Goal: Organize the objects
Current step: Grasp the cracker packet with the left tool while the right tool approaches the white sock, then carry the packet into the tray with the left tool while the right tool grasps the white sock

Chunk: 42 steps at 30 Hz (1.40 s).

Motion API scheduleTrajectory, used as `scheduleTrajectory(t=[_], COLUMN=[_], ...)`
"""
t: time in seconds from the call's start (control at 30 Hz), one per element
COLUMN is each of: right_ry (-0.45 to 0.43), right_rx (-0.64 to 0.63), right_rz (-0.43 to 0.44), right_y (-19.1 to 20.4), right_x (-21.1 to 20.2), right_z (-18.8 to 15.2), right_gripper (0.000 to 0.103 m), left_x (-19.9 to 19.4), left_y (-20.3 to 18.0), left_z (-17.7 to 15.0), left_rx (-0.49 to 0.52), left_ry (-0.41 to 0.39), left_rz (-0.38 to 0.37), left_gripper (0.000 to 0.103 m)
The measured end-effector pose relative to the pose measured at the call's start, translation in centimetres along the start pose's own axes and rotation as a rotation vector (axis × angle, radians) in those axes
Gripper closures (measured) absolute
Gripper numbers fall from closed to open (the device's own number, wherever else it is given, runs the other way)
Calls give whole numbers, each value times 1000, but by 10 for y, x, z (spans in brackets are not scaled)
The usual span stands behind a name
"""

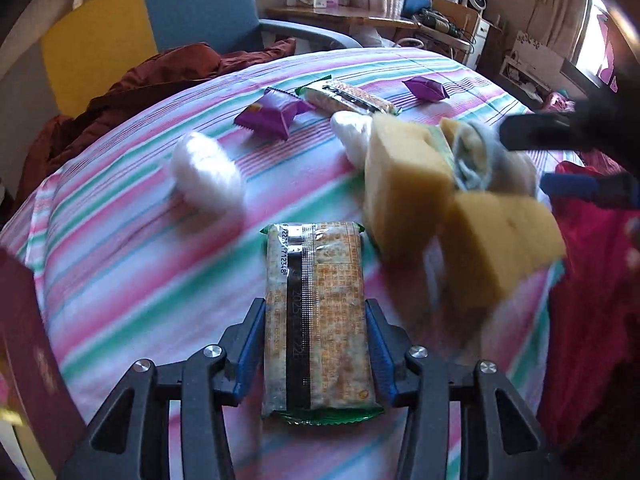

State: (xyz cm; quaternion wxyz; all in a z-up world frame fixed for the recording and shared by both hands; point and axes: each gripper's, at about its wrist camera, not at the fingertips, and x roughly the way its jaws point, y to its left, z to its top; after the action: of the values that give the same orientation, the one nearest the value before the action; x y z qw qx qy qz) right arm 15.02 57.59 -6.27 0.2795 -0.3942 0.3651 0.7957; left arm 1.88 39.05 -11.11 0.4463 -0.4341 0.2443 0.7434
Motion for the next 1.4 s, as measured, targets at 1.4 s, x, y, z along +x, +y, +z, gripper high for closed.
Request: scheduleTrajectory(t=[1.4], right_ry=[-260], right_rx=[-429], right_rz=[247], right_y=[132], right_x=[-75], right_z=[-44], right_gripper=[29], left_x=[-194], left_y=[121], left_z=[-112], left_rx=[-433], left_ry=[-285], left_rz=[159], left_gripper=[55])
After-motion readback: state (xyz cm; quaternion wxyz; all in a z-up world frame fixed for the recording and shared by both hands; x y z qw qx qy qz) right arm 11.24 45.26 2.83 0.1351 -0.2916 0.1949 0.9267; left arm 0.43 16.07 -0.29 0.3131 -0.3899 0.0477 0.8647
